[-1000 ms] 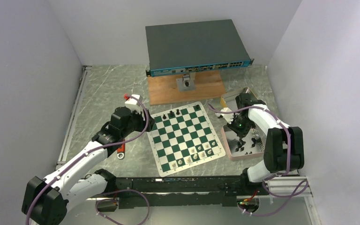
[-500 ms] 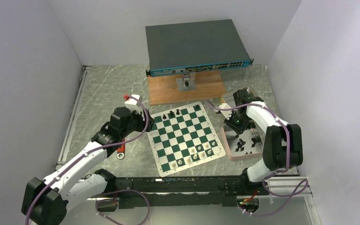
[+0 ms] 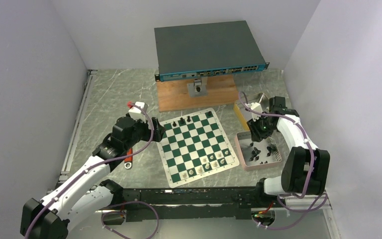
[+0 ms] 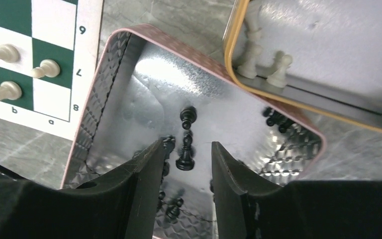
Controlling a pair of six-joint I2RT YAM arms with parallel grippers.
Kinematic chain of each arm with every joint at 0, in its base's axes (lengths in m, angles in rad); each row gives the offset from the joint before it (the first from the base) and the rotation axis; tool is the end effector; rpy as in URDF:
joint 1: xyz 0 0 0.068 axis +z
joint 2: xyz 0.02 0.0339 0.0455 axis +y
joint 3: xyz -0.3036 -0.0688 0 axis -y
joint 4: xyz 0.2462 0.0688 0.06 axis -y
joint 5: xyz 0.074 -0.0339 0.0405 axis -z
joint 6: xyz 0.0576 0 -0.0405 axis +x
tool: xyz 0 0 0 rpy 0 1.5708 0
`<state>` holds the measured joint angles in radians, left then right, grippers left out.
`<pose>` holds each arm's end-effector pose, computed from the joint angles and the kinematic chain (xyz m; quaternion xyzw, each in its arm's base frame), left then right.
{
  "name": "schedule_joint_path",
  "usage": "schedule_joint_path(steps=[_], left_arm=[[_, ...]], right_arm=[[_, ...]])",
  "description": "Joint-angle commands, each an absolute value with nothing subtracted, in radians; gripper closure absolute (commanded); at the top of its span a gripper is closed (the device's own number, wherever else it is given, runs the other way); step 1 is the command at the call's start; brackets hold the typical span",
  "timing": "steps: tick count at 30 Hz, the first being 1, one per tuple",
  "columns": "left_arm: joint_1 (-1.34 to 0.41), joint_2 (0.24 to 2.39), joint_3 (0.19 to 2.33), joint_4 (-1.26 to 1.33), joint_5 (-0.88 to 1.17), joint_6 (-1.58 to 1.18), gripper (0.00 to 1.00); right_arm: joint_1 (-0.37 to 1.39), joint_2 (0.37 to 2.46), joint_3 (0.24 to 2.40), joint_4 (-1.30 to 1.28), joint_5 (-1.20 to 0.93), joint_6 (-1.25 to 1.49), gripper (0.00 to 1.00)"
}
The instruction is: Set up the chess pieces on the board
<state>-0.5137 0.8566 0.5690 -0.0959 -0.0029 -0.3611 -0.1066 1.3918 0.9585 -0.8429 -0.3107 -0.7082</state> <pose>0.1710 -0.0963 0.2814 0.0624 0.8266 -0.2359 0.5072 0.2524 -0.0093 0.2400 -0.3112 0.9267 0.0831 0.1938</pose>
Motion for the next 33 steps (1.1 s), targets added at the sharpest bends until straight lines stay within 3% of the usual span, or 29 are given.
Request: schedule_joint_path(steps=[1,12,27,33], left_arm=[[-0.509,0.788,0.578,-0.092,0.014,-0.381,0.00],[-0.509,0.624,0.714,-0.250,0.014,-0.335,0.00],[-0.509,0.636,0.721,-0.292,0.003,-0.301,0.01],[-0.509,0.635,0.721,-0.291,0.003,-0.299,0.01]], right_arm=[[-0.141,1.336,0.883,-0.727,-0.433,-0.601,0.57],[-0.169,1.309,0.795,-0.568,-0.402,-0.511,0.55],[-0.169,1.440,0.817,-0.609,-0.363,-0.499,0.71],[-0.168,1.458,0.825,-0.630,-0.365,-0.506,0.72]])
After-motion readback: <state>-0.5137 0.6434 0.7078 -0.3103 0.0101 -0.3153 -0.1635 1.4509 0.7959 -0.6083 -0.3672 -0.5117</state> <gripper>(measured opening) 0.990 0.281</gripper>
